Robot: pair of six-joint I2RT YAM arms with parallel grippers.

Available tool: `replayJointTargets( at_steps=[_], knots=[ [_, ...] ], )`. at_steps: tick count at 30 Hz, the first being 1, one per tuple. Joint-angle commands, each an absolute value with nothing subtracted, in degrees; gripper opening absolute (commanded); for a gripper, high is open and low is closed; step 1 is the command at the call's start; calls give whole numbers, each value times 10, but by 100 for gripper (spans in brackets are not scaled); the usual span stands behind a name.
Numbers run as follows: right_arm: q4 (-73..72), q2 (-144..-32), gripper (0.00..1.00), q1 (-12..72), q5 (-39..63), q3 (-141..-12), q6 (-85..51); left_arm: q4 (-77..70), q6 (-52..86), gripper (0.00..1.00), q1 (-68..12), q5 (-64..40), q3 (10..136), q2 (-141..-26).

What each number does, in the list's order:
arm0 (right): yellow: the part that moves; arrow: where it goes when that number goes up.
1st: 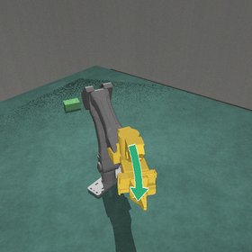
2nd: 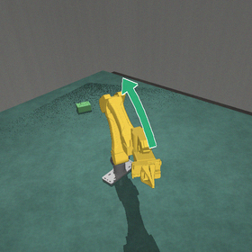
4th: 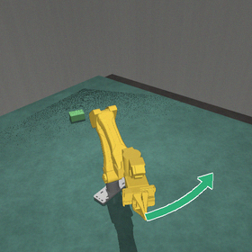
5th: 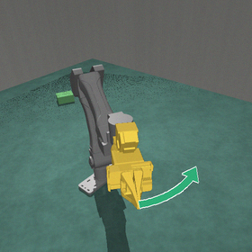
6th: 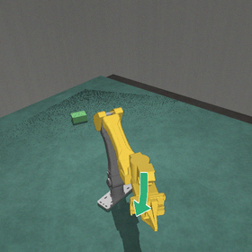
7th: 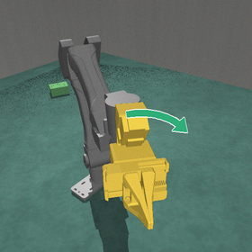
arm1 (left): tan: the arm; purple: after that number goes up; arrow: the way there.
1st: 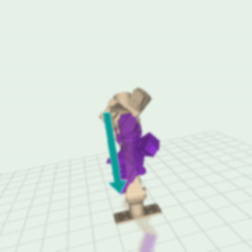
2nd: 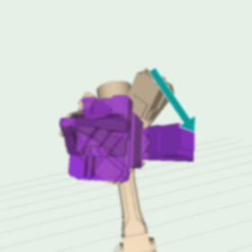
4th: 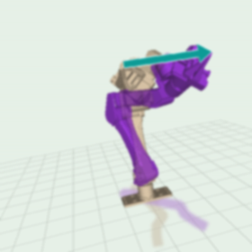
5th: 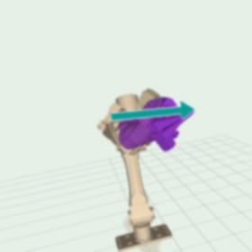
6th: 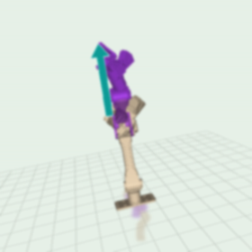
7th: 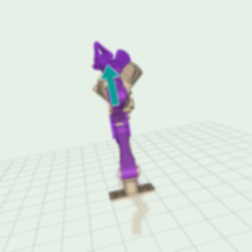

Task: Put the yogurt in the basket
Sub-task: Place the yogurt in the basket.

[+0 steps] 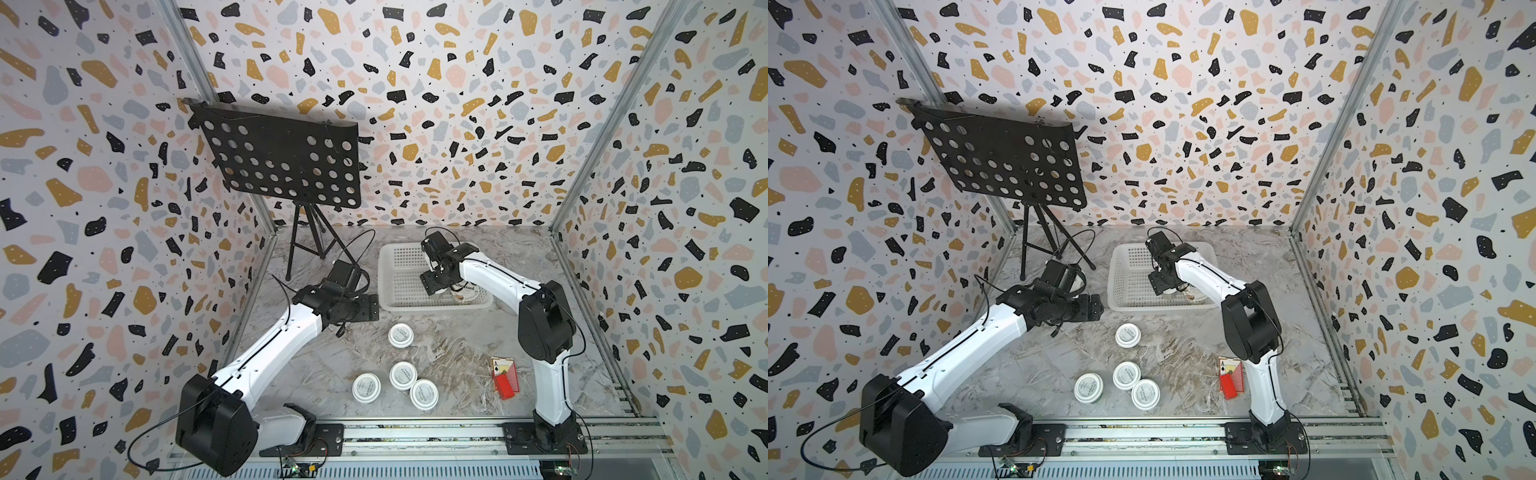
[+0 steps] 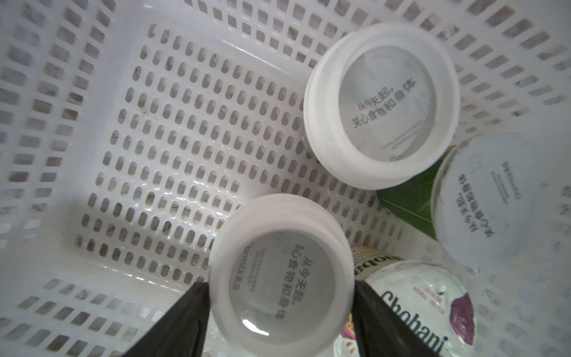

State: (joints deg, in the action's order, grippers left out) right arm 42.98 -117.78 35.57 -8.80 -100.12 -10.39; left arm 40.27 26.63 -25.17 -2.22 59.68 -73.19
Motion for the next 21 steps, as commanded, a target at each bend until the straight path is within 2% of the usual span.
replayJointTargets(
  at_steps=[1, 21],
  knots=[
    [430, -1177, 76, 352, -98, -1019, -98, 394, 265, 93, -250, -12, 599, -720],
    [430, -1193, 78, 340, -103, -1036, -90, 394, 266, 93, -249, -13, 598, -721]
  ],
)
